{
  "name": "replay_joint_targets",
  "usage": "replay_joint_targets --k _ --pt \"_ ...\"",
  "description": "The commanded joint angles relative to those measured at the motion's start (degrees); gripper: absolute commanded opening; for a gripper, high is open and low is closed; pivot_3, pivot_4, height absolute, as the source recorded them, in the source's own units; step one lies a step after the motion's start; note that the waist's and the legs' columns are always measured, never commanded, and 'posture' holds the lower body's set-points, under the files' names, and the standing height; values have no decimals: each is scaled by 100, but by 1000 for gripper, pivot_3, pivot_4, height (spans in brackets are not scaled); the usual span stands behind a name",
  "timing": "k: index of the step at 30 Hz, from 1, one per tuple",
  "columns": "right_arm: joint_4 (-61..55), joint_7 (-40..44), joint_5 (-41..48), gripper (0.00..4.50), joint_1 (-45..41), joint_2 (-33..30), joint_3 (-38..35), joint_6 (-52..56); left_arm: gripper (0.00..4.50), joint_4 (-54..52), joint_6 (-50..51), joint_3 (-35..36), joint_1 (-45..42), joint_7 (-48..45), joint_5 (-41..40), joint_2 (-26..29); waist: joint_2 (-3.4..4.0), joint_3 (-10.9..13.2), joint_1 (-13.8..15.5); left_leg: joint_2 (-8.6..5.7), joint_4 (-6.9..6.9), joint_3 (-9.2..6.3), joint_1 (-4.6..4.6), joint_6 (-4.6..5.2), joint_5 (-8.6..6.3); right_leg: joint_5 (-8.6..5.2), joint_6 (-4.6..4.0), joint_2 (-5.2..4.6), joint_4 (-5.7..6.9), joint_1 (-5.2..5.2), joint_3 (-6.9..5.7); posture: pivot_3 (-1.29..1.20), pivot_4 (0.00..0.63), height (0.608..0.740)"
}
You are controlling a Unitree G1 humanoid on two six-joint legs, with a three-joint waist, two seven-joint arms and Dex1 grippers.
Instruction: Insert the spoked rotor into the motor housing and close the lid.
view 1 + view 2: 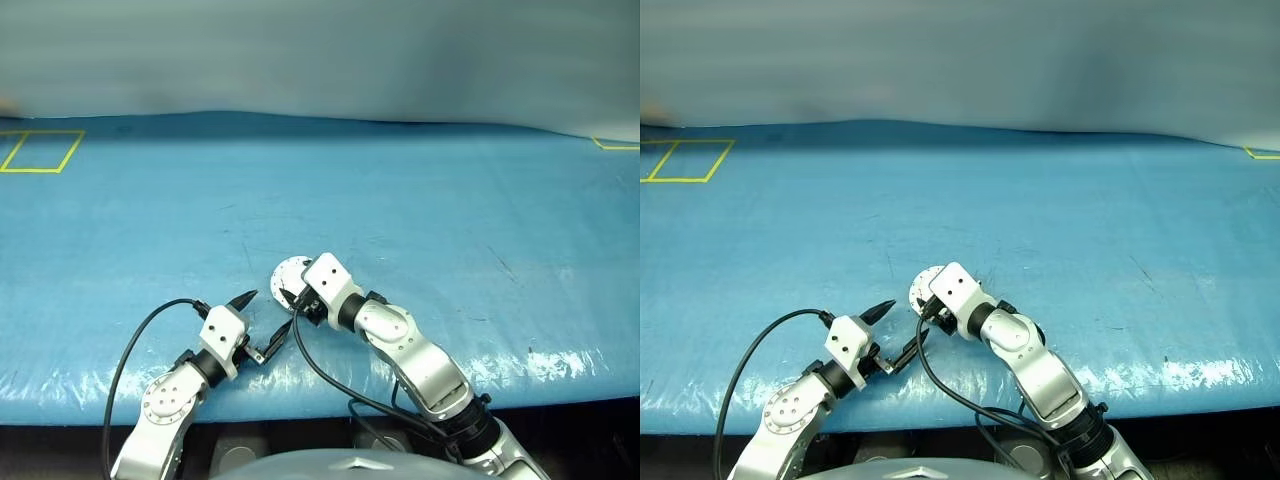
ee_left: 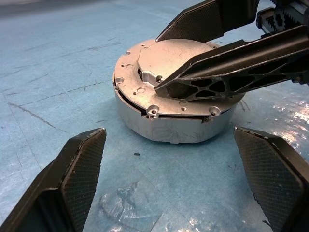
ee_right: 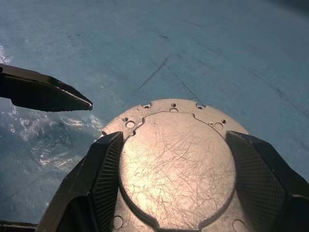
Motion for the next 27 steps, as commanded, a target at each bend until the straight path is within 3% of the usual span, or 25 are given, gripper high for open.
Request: replay_joint_targets --k 1,7,16,21,27 --pt "61 -5 51 3042 18 114 -92 506 4500 -321 -32 36 43 29 0 32 -1 -2 -2 0 0 0 1 0 0 0 0 0 0 0 0 0 150 740" --pt "45 36 159 3042 -70 255 -142 1133 4500 -344 -7 39 59 22 -3 45 -9 -8 -4 1 -4 0 26 0 -1 -2 -3 -1 -2 -2 0 0 150 740" --pt "214 -98 -266 3042 -157 -5 165 709 4500 -310 4 51 -10 28 0 61 -21 -18 -6 0 -10 6 43 -1 -1 -4 -6 -4 -3 6 2 0 150 740" --pt "183 17 10 3042 -10 193 -38 18 4500 -289 -6 50 -27 27 -1 65 -26 -20 -9 0 -11 7 43 -1 -1 -4 -6 -5 -4 5 3 0 150 740" --pt "293 -47 20 3042 11 338 -232 187 4500 -291 1 53 -26 20 -11 73 -26 -20 -18 2 -17 7 43 -1 -1 -4 -7 -4 -4 2 3 0 150 740"
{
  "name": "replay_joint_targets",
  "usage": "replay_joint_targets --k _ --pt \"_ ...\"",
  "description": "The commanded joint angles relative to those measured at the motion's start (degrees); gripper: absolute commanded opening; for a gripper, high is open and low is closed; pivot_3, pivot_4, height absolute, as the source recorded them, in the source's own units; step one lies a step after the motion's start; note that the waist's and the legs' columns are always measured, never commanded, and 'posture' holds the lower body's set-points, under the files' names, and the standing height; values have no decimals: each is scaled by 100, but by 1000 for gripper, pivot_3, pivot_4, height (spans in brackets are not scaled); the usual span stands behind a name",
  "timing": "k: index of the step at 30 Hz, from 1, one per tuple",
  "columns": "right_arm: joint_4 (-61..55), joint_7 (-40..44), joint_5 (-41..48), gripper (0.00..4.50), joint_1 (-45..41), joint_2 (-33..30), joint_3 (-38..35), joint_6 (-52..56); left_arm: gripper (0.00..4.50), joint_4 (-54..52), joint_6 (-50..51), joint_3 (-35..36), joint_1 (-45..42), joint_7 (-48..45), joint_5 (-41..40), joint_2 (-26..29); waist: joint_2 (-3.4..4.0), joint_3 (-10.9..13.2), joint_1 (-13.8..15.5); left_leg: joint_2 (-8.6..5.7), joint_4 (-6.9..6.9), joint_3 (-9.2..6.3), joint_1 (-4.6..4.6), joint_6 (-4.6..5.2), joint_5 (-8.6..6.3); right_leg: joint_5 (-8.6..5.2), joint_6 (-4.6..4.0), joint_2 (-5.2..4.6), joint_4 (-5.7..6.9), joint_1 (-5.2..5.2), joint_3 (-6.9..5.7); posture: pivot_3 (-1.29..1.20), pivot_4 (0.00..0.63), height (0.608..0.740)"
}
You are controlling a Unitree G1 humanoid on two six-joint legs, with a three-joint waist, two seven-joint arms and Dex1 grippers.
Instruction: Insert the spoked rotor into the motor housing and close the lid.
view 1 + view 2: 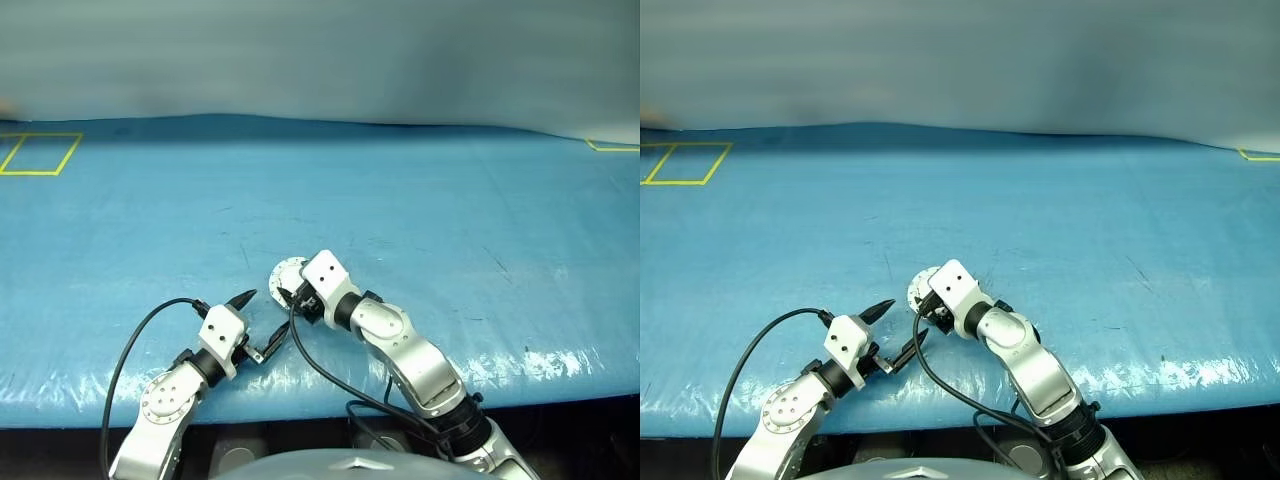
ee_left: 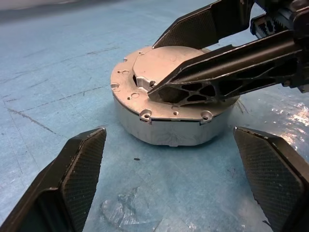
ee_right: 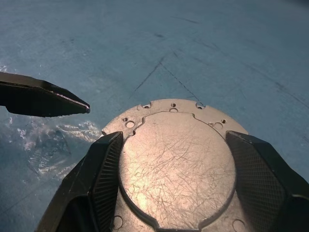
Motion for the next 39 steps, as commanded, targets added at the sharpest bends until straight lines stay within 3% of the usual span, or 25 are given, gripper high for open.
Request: replay_joint_targets --k 1,11,24,31,37,39 --pt "119 -105 -83 3042 -14 42 -85 234 4500 -259 -21 46 12 16 -8 31 0 0 1 0 0 0 0 0 0 0 0 0 0 0 0 0 150 740" --pt "206 -202 -464 3042 -204 -46 260 729 4500 -281 -18 45 64 40 -7 25 -1 -1 1 0 0 1 8 -1 0 1 -2 -1 0 2 1 0 150 740" --pt "243 -444 -479 3042 -313 153 134 1714 4500 -280 -3 33 60 62 -7 22 -11 -14 4 0 -4 5 11 -4 -2 0 -3 -6 -2 1 2 0 150 740" --pt "354 -445 -629 3042 -354 -36 279 1532 4500 -358 46 114 103 109 -130 -11 -15 -20 7 -1 -5 9 13 -6 -3 -1 -3 -13 -4 1 2 0 150 740" --pt "377 -479 -608 3042 -326 -59 226 1495 4500 -747 1090 650 234 -106 -952 343 -20 -23 7 -1 -16 12 15 -17 -10 -2 -5 -17 -8 -4 1 0 150 740" --pt "384 -486 -605 3042 -324 -54 217 1488 4126 -817 1570 903 189 -35 -1273 397 -19 -23 7 -1 -20 11 17 -18 -10 -2 -6 -17 -8 -5 0 0 150 740"
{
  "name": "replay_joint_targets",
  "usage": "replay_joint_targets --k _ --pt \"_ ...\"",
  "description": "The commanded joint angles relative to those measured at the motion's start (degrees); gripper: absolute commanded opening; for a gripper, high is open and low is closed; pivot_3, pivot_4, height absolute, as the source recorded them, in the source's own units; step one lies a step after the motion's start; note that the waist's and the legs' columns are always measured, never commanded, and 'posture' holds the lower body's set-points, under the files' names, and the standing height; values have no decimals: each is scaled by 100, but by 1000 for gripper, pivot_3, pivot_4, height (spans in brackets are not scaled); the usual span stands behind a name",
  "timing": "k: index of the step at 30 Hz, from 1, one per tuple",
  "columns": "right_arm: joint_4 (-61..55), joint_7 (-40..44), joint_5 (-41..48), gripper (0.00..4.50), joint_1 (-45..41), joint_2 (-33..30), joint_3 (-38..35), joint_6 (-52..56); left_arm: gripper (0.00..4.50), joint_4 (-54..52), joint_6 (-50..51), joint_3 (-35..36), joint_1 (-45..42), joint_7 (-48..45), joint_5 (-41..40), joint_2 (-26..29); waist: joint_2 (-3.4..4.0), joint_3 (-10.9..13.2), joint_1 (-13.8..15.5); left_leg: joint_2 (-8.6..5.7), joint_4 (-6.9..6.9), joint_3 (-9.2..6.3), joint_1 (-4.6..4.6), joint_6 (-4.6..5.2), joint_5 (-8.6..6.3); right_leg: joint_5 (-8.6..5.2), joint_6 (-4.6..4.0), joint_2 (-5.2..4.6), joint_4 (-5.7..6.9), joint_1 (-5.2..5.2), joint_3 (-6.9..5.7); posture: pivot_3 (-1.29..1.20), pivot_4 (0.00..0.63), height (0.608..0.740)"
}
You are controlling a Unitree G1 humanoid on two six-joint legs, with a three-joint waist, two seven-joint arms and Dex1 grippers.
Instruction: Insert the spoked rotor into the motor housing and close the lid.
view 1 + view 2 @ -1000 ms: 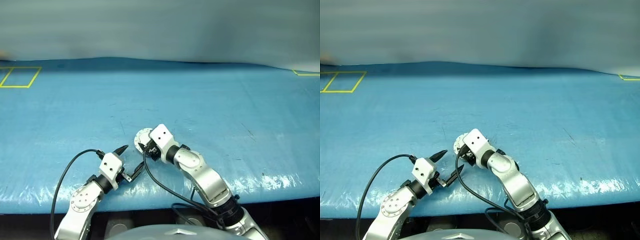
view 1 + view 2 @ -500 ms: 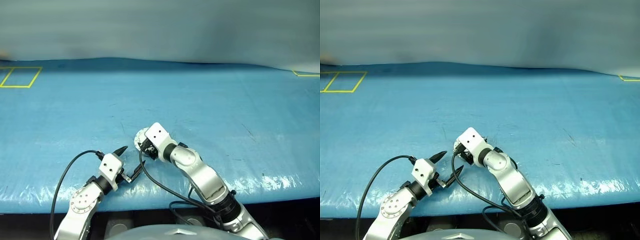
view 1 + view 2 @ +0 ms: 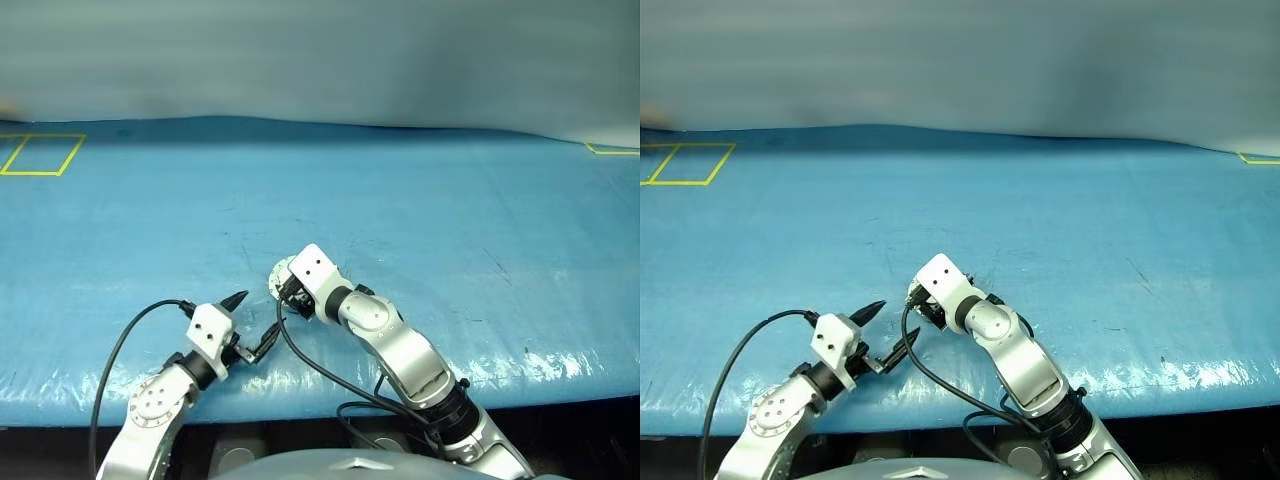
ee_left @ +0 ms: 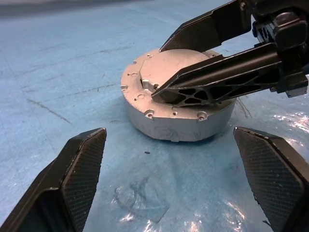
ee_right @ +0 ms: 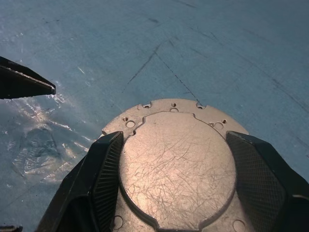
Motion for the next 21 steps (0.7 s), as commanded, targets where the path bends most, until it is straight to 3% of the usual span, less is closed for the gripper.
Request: replay_joint_targets --k 1,5,12,13,21 --pt "505 -177 -223 3042 162 -206 -107 220 3884 -307 709 503 -90 140 -503 61 0 0 0 0 0 1 0 0 0 0 0 0 0 0 0 0 150 740" --pt "527 -207 -216 3042 170 -175 -131 194 2531 -221 1281 915 -542 612 -706 -104 -12 -5 8 -2 0 1 0 0 1 0 0 -1 -5 1 0 0 150 740" --pt "603 -251 -199 3042 145 -130 -156 135 188 32 2431 1003 -1712 1056 -1076 -387 -21 -11 15 -4 0 -1 3 4 13 1 1 0 -4 7 -2 0 150 740" --pt "617 -256 -199 3042 138 -123 -159 123 23 85 2580 1010 -1931 1125 -1159 -480 -23 -12 22 -4 1 -1 3 5 13 1 1 0 -4 8 -3 0 150 740" --pt "692 -280 -201 3042 102 -82 -187 67 23 428 3106 989 -2729 1097 -1611 -853 -29 -15 4 -7 -10 -6 4 10 22 3 5 5 -4 10 -4 0 150 740"
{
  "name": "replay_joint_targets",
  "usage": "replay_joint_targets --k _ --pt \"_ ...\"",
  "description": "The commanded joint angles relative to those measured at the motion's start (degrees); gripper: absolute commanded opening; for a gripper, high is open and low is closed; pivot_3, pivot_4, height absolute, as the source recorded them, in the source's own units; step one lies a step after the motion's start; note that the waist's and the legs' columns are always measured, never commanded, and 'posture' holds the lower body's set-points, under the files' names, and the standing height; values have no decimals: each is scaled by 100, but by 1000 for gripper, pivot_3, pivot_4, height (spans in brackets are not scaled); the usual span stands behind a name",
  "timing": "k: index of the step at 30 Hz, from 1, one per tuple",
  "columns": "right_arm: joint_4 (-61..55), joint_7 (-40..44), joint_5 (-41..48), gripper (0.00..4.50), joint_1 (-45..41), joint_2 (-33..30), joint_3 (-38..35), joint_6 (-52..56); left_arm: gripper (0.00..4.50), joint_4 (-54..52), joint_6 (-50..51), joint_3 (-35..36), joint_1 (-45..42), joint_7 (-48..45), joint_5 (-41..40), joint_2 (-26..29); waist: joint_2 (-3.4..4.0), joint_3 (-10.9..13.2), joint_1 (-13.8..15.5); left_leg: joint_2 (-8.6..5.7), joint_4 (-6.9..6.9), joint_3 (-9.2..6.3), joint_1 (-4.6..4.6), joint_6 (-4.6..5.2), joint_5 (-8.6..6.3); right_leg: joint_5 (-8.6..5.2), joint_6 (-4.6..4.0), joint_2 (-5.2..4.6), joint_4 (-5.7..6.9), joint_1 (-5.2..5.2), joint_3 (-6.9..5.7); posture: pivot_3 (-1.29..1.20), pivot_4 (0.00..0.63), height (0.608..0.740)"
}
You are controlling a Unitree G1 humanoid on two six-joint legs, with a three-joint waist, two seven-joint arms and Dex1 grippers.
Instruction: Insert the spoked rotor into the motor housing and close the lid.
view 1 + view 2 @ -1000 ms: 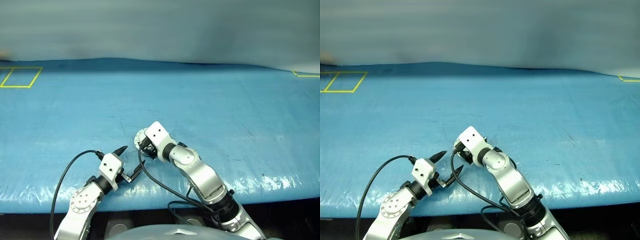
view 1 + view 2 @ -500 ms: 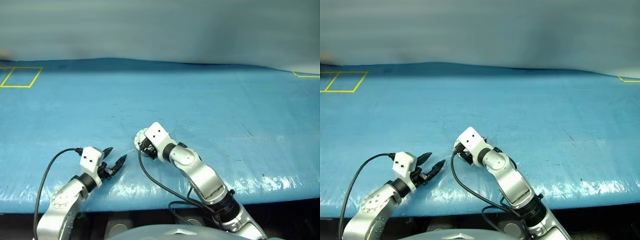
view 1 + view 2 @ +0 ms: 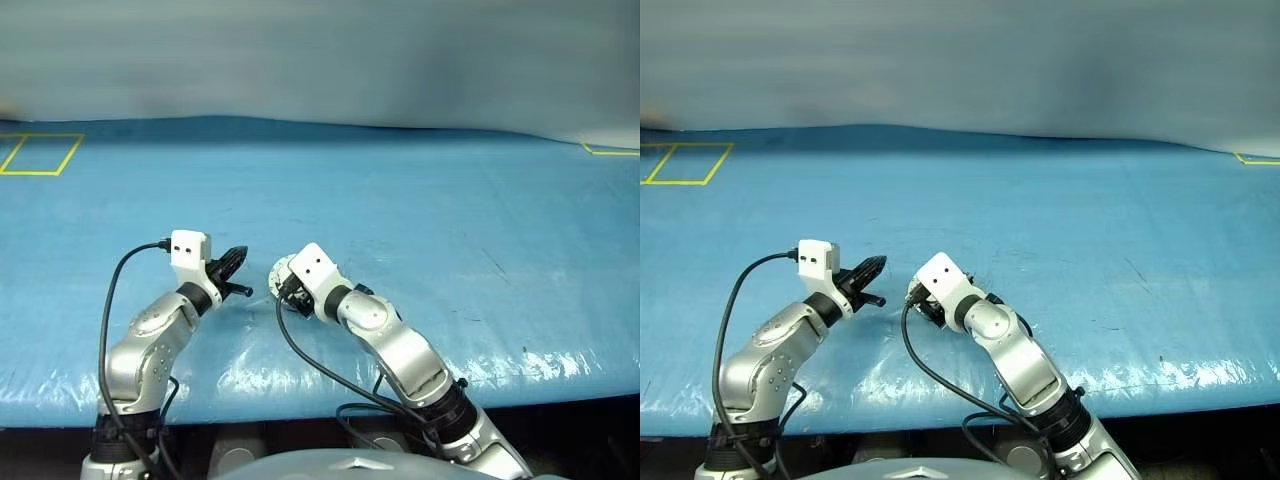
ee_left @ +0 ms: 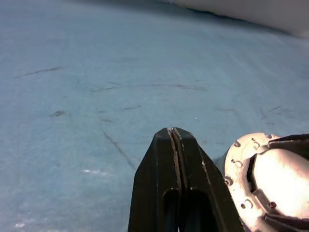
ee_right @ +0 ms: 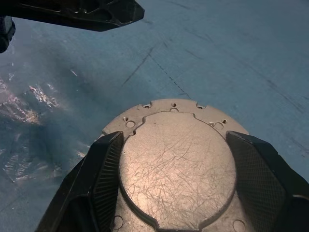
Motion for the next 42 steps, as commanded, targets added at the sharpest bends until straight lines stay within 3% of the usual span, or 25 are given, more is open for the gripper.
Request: replay_joint_targets --k 1,20,31,42 --pt "548 -180 -201 3042 122 -133 -142 223 23 -19 177 -7 -197 -118 -279 -101 0 0 1 0 -2 0 0 0 0 0 0 0 0 -1 0 0 150 740" --pt "541 -197 -203 3042 114 -144 -129 209 23 259 589 -727 -74 -445 -127 22 0 0 4 0 -1 0 2 -3 1 -1 -1 -1 -4 0 1 0 150 740" --pt "520 -205 -201 3042 158 -153 -101 220 23 309 530 -579 33 -270 -113 -145 3 -2 7 1 -3 0 2 -4 0 -1 -1 -1 -14 1 1 0 150 740" --pt "508 -198 -177 3042 181 -141 -106 222 23 106 501 -790 109 -734 -253 -68 4 -6 7 1 -11 0 1 -8 -3 -1 -1 -2 -34 3 1 0 150 740"
